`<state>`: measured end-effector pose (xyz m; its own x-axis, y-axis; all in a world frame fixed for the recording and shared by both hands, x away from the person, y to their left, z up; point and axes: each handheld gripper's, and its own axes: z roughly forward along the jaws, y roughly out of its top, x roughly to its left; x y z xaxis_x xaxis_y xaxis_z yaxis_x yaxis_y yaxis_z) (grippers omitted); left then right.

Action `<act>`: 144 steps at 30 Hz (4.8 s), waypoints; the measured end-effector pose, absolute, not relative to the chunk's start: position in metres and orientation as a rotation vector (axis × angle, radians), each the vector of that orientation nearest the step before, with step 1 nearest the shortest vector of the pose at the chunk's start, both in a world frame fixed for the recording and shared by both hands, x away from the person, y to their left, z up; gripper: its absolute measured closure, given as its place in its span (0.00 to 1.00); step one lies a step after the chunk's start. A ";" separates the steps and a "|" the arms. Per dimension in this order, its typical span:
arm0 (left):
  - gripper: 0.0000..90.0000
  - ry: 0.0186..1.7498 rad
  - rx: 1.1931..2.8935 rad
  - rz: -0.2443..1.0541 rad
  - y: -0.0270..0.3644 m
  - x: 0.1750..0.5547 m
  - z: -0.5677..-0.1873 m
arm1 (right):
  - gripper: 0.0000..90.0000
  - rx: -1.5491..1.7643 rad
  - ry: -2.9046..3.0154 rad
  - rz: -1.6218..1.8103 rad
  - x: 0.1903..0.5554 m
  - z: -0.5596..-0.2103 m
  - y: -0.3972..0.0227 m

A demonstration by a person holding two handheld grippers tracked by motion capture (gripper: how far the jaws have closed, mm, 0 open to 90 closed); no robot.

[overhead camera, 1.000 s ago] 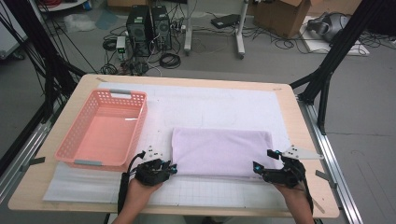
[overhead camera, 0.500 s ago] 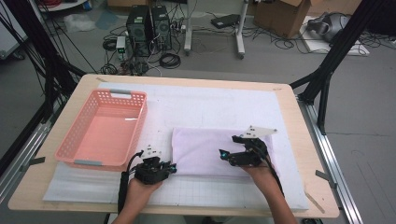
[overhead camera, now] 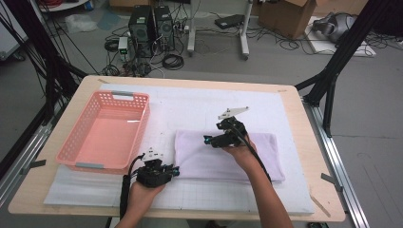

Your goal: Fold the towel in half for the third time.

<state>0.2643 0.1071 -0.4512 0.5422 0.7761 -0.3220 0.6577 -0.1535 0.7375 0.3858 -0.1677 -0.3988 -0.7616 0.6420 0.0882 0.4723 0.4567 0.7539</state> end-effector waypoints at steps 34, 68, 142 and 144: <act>0.90 1.204 1.843 0.092 0.116 0.266 -0.451 | 0.90 0.770 2.751 0.928 0.426 -0.426 -0.071; 0.89 0.920 1.794 0.015 0.054 0.275 -0.399 | 0.91 0.825 2.535 1.433 0.406 -0.371 -0.153; 0.45 0.797 1.744 0.285 0.103 0.286 -0.432 | 0.40 1.246 2.128 1.200 0.293 -0.417 -0.332; 0.44 0.803 1.742 0.281 0.103 0.286 -0.433 | 0.37 1.264 2.146 1.217 0.288 -0.423 -0.326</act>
<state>0.2857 0.1033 -0.4332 0.7381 0.6414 -0.2094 0.3710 -0.1266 0.9200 0.2882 -0.3260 -0.4229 -0.5310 0.8405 0.1073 0.5236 0.2259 0.8215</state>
